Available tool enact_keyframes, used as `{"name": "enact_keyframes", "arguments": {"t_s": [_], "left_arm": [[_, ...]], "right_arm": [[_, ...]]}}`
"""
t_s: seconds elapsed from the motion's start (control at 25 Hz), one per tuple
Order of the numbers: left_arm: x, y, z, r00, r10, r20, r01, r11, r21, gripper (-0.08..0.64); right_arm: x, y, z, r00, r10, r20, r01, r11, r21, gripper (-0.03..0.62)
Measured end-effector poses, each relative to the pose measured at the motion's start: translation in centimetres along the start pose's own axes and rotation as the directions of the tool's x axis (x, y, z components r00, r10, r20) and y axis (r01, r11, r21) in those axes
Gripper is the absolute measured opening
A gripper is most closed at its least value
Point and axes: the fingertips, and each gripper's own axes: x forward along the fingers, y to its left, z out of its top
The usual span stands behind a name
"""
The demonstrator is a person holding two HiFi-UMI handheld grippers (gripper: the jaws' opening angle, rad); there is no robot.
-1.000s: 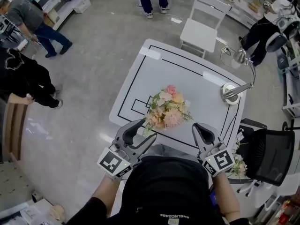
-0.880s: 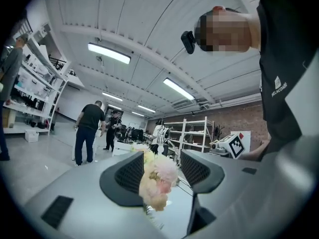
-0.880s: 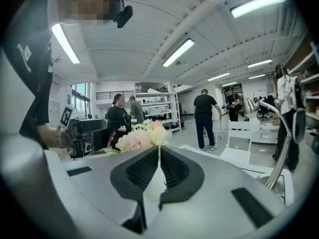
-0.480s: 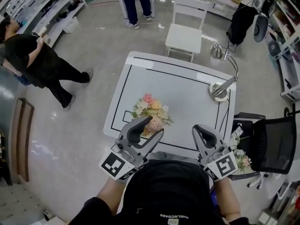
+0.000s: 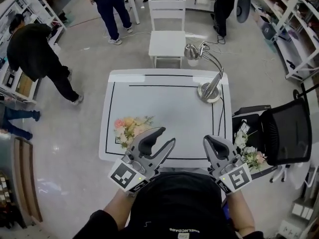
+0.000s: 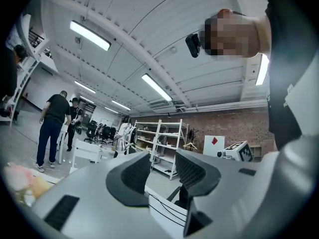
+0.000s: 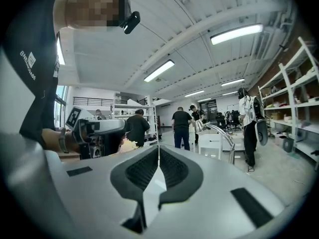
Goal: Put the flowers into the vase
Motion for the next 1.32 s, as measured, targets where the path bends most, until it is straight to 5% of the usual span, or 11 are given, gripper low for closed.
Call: {"name": "enact_keyframes", "arguments": {"t_s": [0.52,1.32], "left_arm": [[4.4,-3.6,-3.1,0.992,-0.098,-0.08,0.095,0.995,-0.034,0.161],[4.3,-3.4,-3.6,0.99,-0.086,-0.107,0.082,0.996,-0.04,0.161]], "right_arm": [[-3.7,-2.6,-0.5,0.997,-0.076,-0.006,0.076,0.997,0.013,0.012],[-2.7,-3.6,-0.9,0.999,-0.053,0.009,0.053,0.999,0.007,0.012]]}}
